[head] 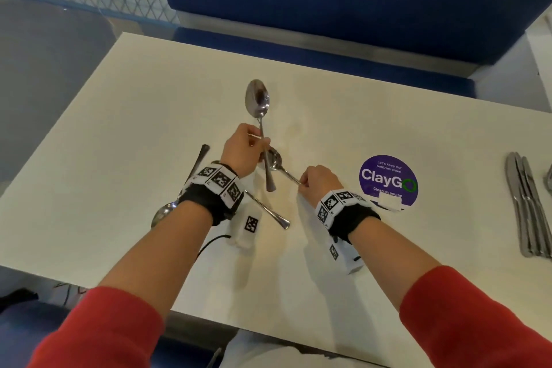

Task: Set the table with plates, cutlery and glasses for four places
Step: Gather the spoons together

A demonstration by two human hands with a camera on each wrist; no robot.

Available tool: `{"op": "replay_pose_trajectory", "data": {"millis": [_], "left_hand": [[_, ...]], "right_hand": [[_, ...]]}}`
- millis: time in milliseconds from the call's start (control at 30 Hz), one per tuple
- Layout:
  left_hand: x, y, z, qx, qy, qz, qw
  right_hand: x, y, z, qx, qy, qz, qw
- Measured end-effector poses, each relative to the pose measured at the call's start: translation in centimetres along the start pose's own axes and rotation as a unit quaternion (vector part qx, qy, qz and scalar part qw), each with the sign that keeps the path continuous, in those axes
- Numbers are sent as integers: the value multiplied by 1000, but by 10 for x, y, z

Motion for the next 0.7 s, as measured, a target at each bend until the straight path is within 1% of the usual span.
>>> {"op": "replay_pose_trajectory", "data": {"millis": [67, 100, 167, 233, 300, 333, 400, 467, 533, 600, 700], "left_hand": [[-8, -13, 6, -113, -5, -53, 992], [-10, -17, 8, -144, -5, -70, 987], [-12, -22, 11, -174, -6, -87, 981], [-14, -22, 14, -184, -8, -89, 979], [-15, -20, 18, -181, -15, -91, 979], [-16, -19, 20, -181, -21, -93, 979], [-18, -17, 27, -187, -35, -99, 977], [-21, -12, 37, -194, -55, -100, 974], [-26, -6, 45, -213, -80, -97, 969], [-31, -3, 50, -237, -96, -100, 961], [-34, -5, 52, -241, -102, -104, 960]], "right_hand": [[-1, 0, -2, -20, -15, 11, 1000], [-2, 1, -3, -27, -22, 14, 999], [-4, 5, -5, -27, -25, 20, 999], [-6, 13, -8, 6, -4, 35, 999], [-7, 20, -14, 108, 35, 49, 992], [-8, 21, -18, 180, 49, 43, 981], [-11, 14, -27, 306, 57, 2, 950], [-16, 2, -34, 366, 50, -41, 928], [-19, -7, -36, 378, 48, -66, 922], [-21, -9, -35, 365, 53, -70, 927], [-24, -7, -36, 342, 52, -63, 936]]}}
Point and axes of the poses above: each hand's wrist, its own x-axis towards the middle knuckle, its own z-axis out of the palm, y = z × x, the point moved 3 cm from there along x, towards the middle knuckle, and after that the axes turned 3 degrees about -y, right-handed, at the moved point
